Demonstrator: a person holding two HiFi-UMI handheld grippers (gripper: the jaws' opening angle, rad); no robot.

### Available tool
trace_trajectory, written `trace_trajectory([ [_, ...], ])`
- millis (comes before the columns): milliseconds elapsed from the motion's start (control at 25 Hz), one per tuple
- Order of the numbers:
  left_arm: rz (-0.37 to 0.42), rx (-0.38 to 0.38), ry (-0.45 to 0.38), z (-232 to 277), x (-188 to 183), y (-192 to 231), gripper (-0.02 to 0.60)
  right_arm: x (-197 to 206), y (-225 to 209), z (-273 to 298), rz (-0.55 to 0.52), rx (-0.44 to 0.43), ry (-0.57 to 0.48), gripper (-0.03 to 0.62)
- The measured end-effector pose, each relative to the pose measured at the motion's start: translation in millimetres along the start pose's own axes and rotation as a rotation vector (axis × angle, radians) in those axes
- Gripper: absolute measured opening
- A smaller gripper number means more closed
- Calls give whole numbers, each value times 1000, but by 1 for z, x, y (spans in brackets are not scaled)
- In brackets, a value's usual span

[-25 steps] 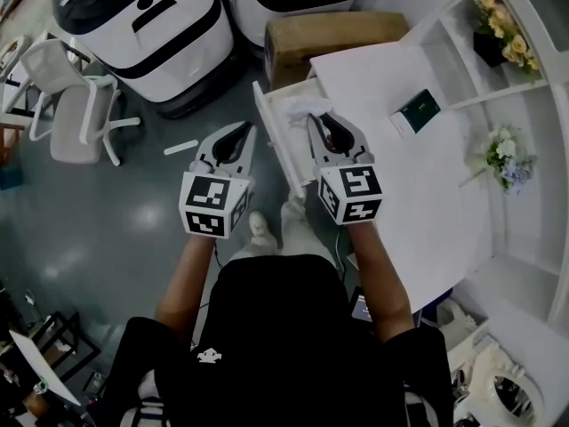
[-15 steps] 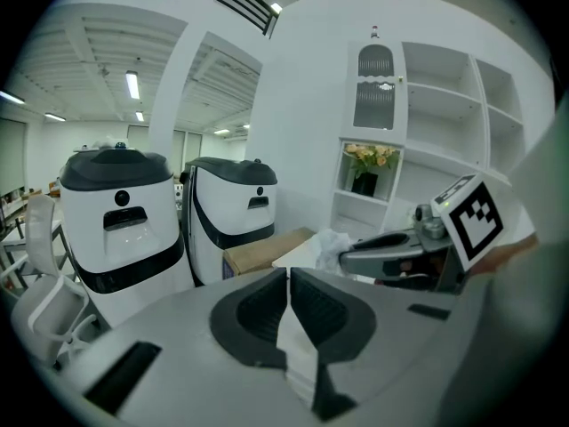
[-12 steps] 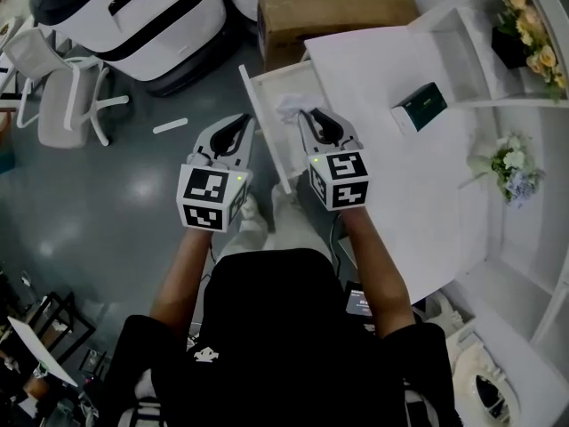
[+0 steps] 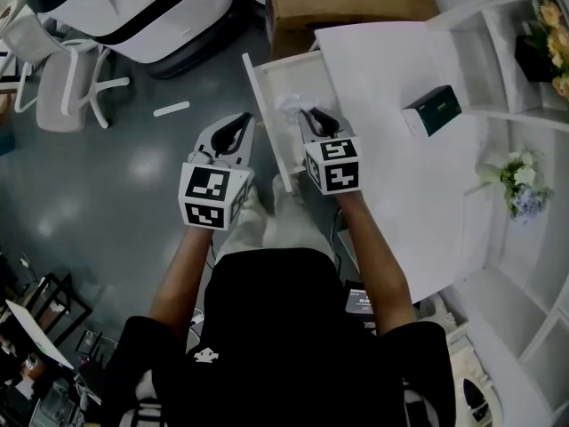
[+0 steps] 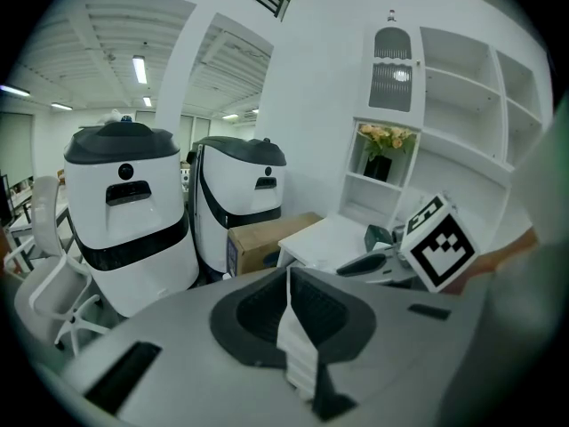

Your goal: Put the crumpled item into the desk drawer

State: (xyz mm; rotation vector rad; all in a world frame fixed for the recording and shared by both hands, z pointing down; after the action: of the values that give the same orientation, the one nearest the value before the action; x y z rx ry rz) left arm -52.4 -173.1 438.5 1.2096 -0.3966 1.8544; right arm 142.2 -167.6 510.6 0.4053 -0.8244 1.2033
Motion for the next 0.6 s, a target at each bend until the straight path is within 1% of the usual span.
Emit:
trace_trajectory([
  [600,-25,-45,82,20,38,17,14,57,-20,74,16,-7,252,65],
])
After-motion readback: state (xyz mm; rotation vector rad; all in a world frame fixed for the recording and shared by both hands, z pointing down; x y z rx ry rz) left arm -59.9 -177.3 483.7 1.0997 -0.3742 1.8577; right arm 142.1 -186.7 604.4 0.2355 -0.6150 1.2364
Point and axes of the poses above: the fingertips, and each gripper's own axes: z forward along the fingers, y to its left, x out of its underside, the point moved 10 cm from there along -z, backward along the fingers, and after that the axes turned 5 degrees about -y, right-handed, at the moved point
